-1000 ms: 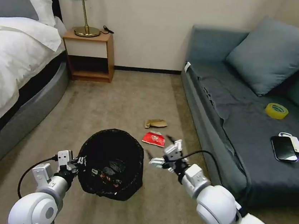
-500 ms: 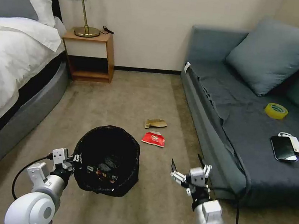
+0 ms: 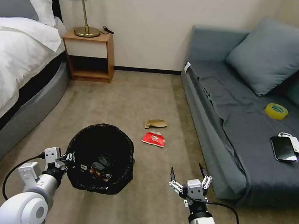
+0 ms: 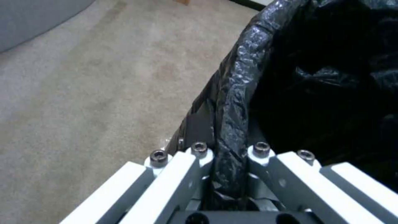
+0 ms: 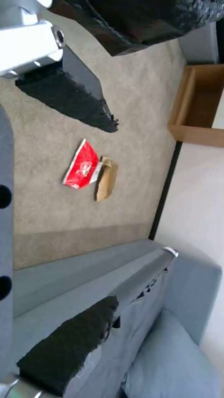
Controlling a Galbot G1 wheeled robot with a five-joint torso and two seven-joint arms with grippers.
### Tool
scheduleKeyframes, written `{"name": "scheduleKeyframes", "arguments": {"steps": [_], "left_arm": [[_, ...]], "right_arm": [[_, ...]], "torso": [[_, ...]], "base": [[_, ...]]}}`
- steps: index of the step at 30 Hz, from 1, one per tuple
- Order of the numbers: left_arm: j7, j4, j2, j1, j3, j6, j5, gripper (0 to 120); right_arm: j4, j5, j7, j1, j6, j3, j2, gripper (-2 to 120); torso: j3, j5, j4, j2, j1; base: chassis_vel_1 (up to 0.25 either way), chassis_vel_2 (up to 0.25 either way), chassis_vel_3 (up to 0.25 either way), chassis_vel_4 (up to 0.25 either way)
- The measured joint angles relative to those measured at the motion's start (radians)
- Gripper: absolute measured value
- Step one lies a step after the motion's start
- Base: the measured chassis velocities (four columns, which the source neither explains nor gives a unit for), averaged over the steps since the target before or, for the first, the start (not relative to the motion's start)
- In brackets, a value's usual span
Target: Pick up the trash bin, then pick up the garbage on the floor and place it into the trash bin.
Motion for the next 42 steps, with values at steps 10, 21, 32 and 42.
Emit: {"name": "scheduleKeyframes", "arguments": {"steps": [10, 21, 32, 42], "left_arm": [[0.003, -0.006, 0.005, 0.002, -0.02, -0.004, -0.012, 4], [0.008, -0.01, 0.007, 0.009, -0.039, -0.016, -0.015, 4], [0.017, -0.009, 0.016, 0.012, -0.062, -0.024, -0.024, 4], [0.025, 0.002, 0.028, 0.016, -0.089, -0.027, -0.043, 4]], "right_arm": [[0.0, 0.006, -0.033, -0.008, 0.013, 0.006, -0.002, 100], [0.006, 0.006, -0.056, -0.02, 0.016, 0.008, 0.0, 100], [0.007, 0.006, -0.085, -0.028, 0.024, 0.01, 0.011, 100], [-0.004, -0.02, -0.096, -0.037, 0.037, 0.002, 0.029, 100]], "torso": [[0.0, 0.0001, 0.0, 0.0, 0.0], [0.0, 0.0, -0.0001, 0.0, 0.0], [0.0, 0.0001, -0.0001, 0.0, 0.0], [0.0, 0.0001, 0.0, 0.0, 0.0]], "base": [[0.0, 0.0, 0.0, 0.0], [0.0, 0.0, 0.0, 0.0], [0.0, 0.0, 0.0, 0.0], [-0.054, 0.067, 0.061, -0.062]]}}
